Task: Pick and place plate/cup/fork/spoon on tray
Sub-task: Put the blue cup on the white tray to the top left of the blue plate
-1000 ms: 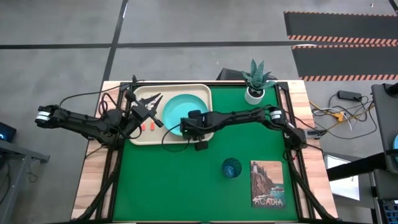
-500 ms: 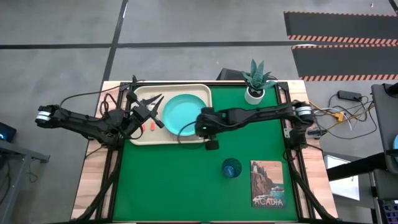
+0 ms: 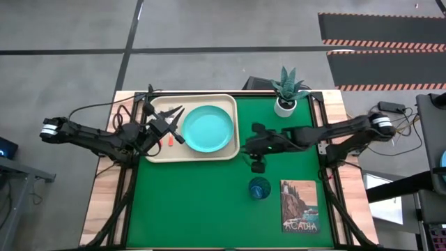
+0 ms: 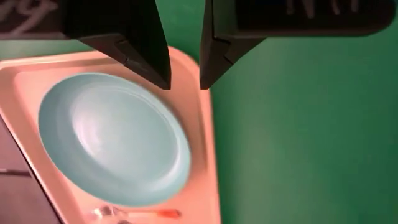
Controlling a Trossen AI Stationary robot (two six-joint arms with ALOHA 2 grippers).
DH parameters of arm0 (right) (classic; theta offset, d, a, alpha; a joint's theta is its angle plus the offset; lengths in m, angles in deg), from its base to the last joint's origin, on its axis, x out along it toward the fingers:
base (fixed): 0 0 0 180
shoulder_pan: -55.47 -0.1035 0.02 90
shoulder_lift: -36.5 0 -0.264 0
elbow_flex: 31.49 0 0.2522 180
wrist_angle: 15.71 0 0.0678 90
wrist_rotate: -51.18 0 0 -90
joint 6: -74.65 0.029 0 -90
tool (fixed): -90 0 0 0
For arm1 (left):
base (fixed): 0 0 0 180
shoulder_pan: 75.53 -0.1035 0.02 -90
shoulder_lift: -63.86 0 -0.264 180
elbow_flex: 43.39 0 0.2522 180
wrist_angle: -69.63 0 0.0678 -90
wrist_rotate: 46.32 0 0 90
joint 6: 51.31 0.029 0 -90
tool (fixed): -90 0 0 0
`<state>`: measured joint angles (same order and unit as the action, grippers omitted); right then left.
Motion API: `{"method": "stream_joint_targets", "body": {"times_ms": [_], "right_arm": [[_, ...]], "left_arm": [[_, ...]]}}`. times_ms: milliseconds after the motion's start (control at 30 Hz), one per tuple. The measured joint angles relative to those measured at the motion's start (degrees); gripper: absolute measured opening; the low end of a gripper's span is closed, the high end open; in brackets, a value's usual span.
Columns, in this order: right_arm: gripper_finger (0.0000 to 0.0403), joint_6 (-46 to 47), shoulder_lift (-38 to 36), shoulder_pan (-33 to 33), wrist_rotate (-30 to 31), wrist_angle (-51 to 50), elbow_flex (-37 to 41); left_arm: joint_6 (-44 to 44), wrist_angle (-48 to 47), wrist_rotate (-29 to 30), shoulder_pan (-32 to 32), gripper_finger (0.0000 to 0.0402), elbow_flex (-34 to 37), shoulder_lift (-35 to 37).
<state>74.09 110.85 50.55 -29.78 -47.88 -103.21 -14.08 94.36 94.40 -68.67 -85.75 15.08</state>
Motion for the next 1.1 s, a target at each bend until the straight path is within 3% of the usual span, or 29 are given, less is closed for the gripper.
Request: {"method": "stream_joint_targets", "body": {"times_ms": [333,533,767,1100], "right_arm": [[0.008,8.4,-11.3,-5.3,0.0,8.5,12.9],[0.0093,13.2,-13.1,-7.5,0.1,8.5,14.4],[0.0128,16.3,-10.1,-10.5,0.0,6.4,11.5],[0.0152,26.9,-0.9,-13.0,-3.4,-17.9,-2.5]], "left_arm": [[0.0,0.0,-0.1,0.0,0.0034,0.0,-0.8],[0.0,0.1,-0.1,0.0,0.0034,0.0,-0.9],[0.0,0.1,-0.1,0.0,0.0034,0.0,-0.9],[0.0,0.1,-0.1,0.0,0.0034,0.0,-0.9]]}}
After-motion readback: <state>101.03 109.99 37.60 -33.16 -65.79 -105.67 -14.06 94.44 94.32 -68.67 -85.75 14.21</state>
